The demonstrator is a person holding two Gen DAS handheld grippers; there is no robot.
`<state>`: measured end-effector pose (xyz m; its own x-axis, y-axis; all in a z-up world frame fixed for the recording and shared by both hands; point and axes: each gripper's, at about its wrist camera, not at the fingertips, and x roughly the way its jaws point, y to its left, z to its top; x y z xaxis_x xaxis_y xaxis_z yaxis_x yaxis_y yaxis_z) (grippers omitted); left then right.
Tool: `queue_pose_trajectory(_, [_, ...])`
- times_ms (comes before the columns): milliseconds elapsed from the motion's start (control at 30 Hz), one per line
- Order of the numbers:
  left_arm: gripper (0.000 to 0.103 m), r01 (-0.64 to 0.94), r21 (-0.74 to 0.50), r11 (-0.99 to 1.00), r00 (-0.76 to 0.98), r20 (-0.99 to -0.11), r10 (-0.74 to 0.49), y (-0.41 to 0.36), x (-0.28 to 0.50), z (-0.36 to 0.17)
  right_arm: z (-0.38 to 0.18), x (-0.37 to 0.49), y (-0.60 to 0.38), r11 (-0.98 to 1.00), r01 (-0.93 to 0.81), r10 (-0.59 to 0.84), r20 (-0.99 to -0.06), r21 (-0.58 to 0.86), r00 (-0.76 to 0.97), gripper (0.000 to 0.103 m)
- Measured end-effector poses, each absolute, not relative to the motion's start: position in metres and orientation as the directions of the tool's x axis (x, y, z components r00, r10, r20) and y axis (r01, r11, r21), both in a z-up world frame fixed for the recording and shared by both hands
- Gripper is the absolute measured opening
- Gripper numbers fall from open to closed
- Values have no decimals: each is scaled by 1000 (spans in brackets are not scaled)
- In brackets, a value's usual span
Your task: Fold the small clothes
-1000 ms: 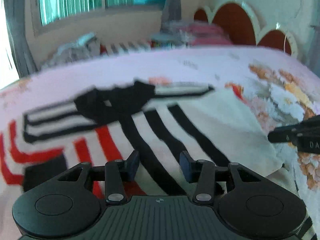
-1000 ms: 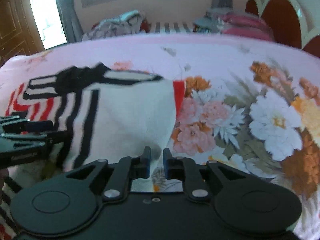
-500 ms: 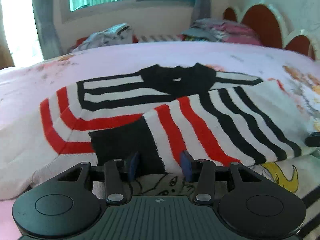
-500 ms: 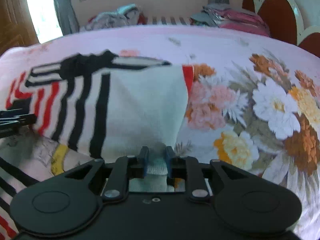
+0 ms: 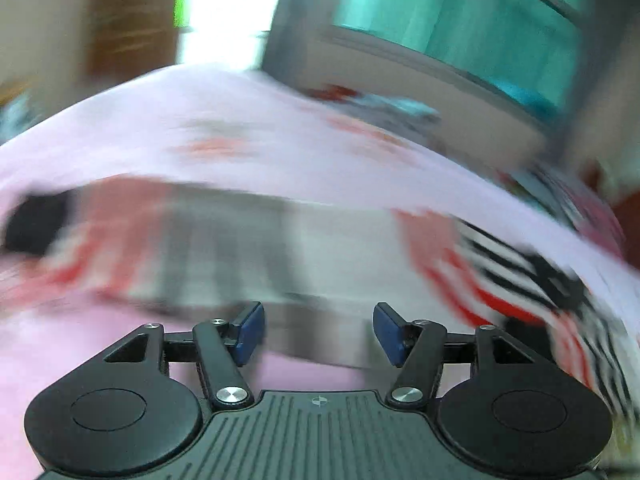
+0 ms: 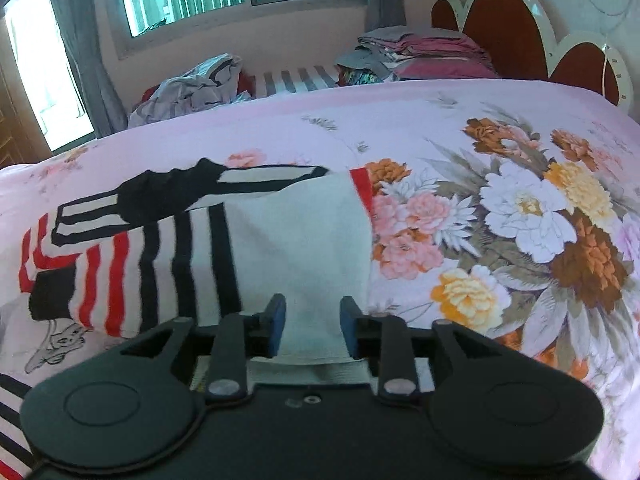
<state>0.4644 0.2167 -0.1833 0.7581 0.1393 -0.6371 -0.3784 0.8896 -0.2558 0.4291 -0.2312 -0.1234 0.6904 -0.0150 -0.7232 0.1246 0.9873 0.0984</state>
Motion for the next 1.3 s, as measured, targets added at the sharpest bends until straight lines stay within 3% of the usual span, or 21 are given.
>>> queue_pose_trajectory(167, [59, -619, -389, 682, 702, -663, 258, 318, 424, -204, -127, 441, -210, 986, 124, -5, -738, 107, 675, 33])
queue_pose_trajectory(300, [44, -645, -547, 534, 738, -627, 249, 363, 415, -220, -126, 450, -194, 985, 116, 15, -739, 126, 673, 33])
queue_pose_trajectory(500, [43, -632, -661, 404, 773, -575, 269, 386, 426, -234, -122, 455, -182, 987, 102, 19, -731, 121, 682, 33])
queue_pose_trajectory(533, [39, -631, -666, 398, 775, -571, 271, 388, 433, -233, -122, 456, -183, 987, 106, 14, -730, 118, 683, 33])
queue_pose_trajectory(567, [13, -642, -648, 410, 764, -581, 280, 388, 436, -231, -122, 457, -184, 988, 110, 8, -731, 113, 683, 33])
queue_pose_trajectory(600, [5, -660, -616, 431, 747, -599, 288, 386, 439, -230, -123, 459, -186, 987, 118, -4, -733, 105, 681, 33])
queue_pose_trajectory(800, [5, -567, -513, 645, 800, -531, 281, 345, 463, -193, -129, 463, -211, 975, 183, -27, -745, 129, 667, 30])
queue_pose_trajectory(1033, [5, -341, -449, 826, 875, -472, 105, 244, 495, -153, -129, 454, -226, 969, 197, -24, -735, 151, 678, 30])
queue_pose_trajectory(1300, [5, -95, -338, 936, 868, -489, -88, 118, 541, -129, -124, 446, -240, 973, 194, -41, -735, 124, 677, 31])
